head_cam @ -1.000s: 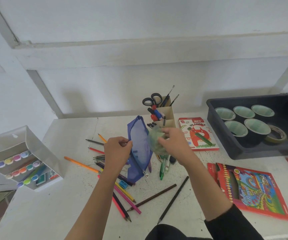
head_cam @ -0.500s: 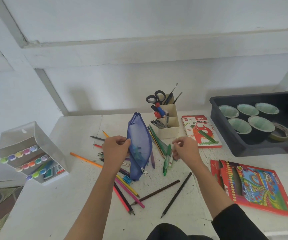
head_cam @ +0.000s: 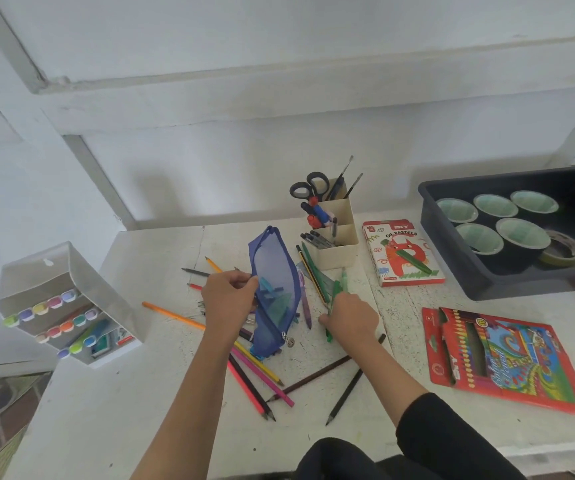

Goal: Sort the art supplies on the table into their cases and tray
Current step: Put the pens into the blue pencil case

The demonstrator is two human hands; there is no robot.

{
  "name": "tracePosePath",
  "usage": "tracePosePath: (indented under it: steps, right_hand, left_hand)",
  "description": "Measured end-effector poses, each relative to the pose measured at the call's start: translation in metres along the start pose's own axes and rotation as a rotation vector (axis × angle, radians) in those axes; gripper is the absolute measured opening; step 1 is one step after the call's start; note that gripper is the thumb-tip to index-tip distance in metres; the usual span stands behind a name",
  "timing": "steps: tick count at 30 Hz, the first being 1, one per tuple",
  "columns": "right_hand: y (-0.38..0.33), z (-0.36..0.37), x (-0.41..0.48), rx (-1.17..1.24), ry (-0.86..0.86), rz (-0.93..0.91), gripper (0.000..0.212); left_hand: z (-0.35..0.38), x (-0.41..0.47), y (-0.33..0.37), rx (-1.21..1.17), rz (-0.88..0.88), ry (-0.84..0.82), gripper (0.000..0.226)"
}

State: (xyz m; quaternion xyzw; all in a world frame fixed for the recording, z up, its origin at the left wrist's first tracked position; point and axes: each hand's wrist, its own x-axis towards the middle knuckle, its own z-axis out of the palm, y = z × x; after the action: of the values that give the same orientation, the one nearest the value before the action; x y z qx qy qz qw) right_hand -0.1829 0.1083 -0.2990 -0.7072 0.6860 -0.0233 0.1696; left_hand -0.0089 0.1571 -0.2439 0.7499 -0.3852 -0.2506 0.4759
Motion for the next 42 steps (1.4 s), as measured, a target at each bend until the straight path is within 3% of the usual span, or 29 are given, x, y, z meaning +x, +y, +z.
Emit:
tracePosePath:
  steps: [7, 9, 11, 14, 17, 21, 24, 27, 33, 35, 38, 42]
  right_hand:
    - [0.021, -0.022, 0.007, 0.503, 0.042, 0.123, 0.031]
    - [0.019, -0.038, 0.001, 0.783, -0.045, 0.050, 0.023]
    - [0.012, -0.055, -0.010, 0.939, -0.246, -0.033, 0.017]
    - [-0.005, -0.060, -0.021, 0.827, -0.380, -0.158, 0.022]
    - [-0.022, -0.051, -0.024, 0.851, -0.261, -0.229, 0.036]
    - [-0.015, -0.052, -0.020, 0.986, -0.094, -0.158, 0.027]
    - [0.016, -0.043, -0.003, 0.647, 0.066, -0.038, 0.021]
    - [0.039, -0.024, 0.010, 0.320, 0.007, 0.074, 0.028]
    - [0.037, -0.004, 0.006, 0.079, -0.051, 0.047, 0.034]
    - [0.039, -0.001, 0.008, 0.137, -0.071, 0.069, 0.031]
    - [0.045, -0.011, 0.008, 0.528, -0.154, 0.116, 0.022]
    - [0.049, -0.051, -0.006, 0.932, -0.253, 0.004, 0.021]
  left_hand:
    - [0.001, -0.005, -0.002, -0.006, -0.008, -0.004, 0.008]
    - [0.002, -0.007, -0.004, -0.010, -0.015, -0.016, 0.008]
    - [0.005, -0.008, -0.004, -0.016, -0.020, -0.031, 0.009]
    - [0.011, -0.011, -0.001, -0.028, -0.016, -0.050, 0.008]
    - [0.017, -0.014, 0.006, -0.035, 0.004, -0.073, 0.007]
    - [0.019, -0.014, 0.007, -0.044, -0.011, -0.063, 0.008]
    - [0.019, -0.015, 0.004, -0.057, -0.031, -0.049, 0.010]
    - [0.018, -0.017, 0.002, -0.060, -0.039, -0.040, 0.010]
    - [0.016, -0.016, 0.005, -0.078, -0.046, -0.032, 0.009]
    - [0.015, -0.016, 0.004, -0.077, -0.044, -0.026, 0.009]
    - [0.013, -0.015, 0.001, -0.064, -0.042, -0.023, 0.010]
    - [0.013, -0.016, -0.001, -0.069, -0.062, -0.021, 0.011]
